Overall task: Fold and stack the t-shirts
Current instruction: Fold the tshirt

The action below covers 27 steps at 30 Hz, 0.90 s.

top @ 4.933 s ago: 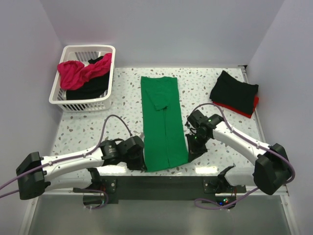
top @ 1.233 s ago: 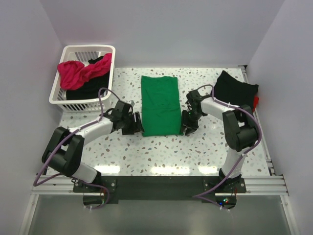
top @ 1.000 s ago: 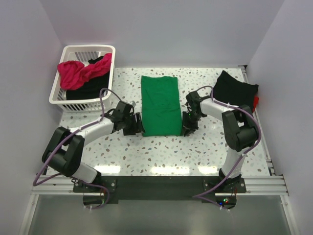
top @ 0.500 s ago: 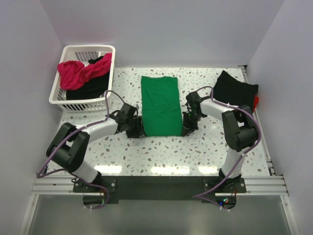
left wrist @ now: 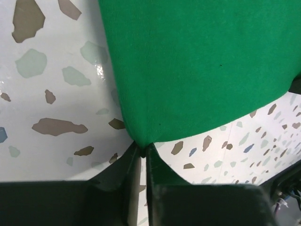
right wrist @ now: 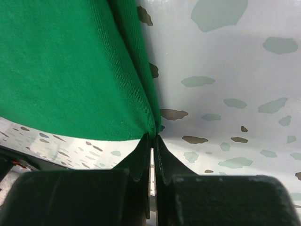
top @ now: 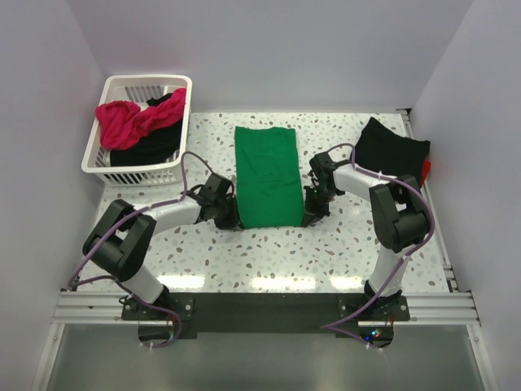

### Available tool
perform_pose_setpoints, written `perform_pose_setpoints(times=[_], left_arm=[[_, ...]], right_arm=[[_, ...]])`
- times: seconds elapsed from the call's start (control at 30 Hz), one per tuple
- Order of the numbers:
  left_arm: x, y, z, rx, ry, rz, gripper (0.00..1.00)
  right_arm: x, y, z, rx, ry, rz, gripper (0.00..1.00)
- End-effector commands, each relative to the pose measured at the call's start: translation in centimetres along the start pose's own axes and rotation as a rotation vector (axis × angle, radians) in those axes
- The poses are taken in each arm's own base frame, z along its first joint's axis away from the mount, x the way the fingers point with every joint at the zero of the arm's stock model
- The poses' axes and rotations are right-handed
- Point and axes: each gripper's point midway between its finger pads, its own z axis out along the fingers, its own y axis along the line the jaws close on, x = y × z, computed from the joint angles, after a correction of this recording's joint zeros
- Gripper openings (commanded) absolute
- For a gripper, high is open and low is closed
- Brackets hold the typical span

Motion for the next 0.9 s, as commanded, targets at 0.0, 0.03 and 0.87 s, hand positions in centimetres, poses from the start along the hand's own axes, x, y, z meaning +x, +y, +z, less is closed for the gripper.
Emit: perform_pose_setpoints(times=[0.0, 0.03, 0.87], left_arm=[[0.8, 1.1, 0.5, -0.054, 0.024, 0.000, 0.09], [0.9, 1.1, 0.4, -0.057, 0.027, 0.004, 0.06], [1.2, 1.0, -2.9, -0.101, -0.018, 0.017, 0.00]], right_arm=[[-0.2, 0.5, -0.5, -0.013, -0.010, -0.011, 0.00], [-0.2, 0.6, -0.5, -0.013, -0.012, -0.012, 0.00], [0.1, -0.1, -3.9, 0.047, -0.067, -0.034, 0.00]])
